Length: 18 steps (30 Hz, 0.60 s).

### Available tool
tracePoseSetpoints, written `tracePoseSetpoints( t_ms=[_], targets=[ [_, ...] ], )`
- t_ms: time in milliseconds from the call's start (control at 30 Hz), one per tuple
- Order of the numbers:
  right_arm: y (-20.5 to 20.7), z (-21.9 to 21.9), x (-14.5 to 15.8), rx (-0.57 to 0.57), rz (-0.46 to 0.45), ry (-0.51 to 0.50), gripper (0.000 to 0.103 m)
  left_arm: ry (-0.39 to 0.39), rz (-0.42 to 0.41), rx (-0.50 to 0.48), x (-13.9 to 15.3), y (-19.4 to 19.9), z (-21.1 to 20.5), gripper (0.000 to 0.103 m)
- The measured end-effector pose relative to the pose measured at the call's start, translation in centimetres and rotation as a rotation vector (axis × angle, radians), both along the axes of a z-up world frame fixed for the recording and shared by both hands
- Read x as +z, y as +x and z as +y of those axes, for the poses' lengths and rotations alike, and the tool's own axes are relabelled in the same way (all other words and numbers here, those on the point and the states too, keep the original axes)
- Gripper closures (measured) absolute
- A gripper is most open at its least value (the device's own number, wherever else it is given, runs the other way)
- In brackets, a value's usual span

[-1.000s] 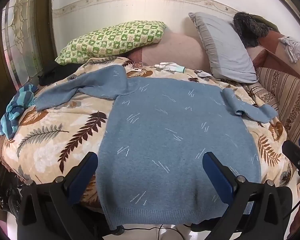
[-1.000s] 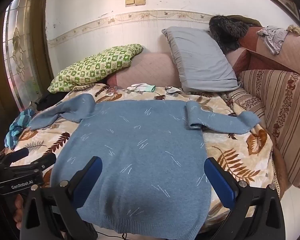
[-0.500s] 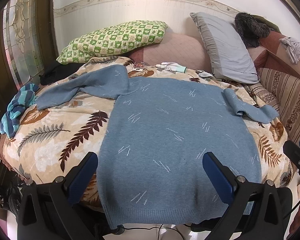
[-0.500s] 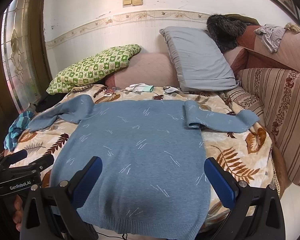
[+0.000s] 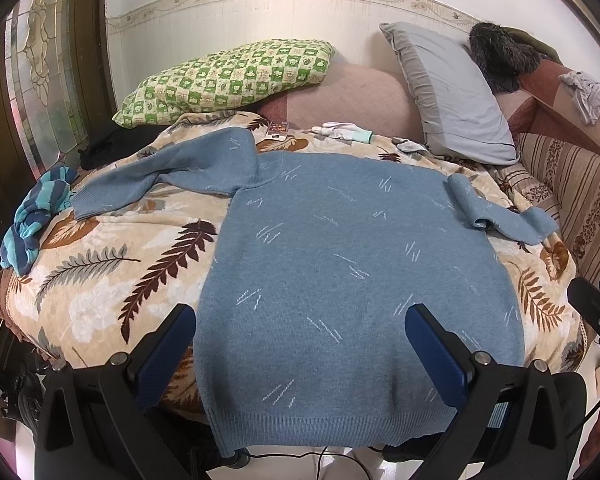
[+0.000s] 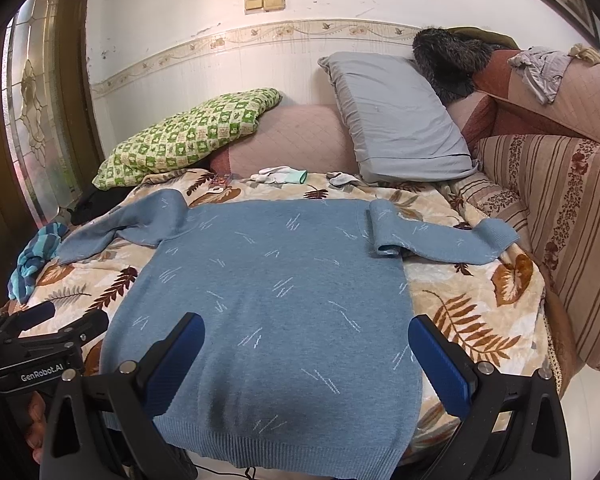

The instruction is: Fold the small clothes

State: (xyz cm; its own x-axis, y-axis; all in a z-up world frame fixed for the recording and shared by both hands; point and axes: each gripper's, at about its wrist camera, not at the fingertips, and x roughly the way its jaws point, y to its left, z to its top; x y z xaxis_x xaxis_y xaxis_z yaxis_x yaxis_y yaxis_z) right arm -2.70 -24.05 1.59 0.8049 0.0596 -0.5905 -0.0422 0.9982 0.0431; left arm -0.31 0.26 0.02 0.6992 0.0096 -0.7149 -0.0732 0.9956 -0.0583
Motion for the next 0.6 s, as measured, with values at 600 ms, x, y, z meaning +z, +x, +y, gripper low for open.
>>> tracePoseSetpoints(
  t_ms=[600],
  targets=[
    [0.14, 0.14, -0.40, 0.002, 0.006, 0.005, 0.000, 0.003, 0.013, 0.003, -0.42, 0.15, 0.14, 0.000]
  ],
)
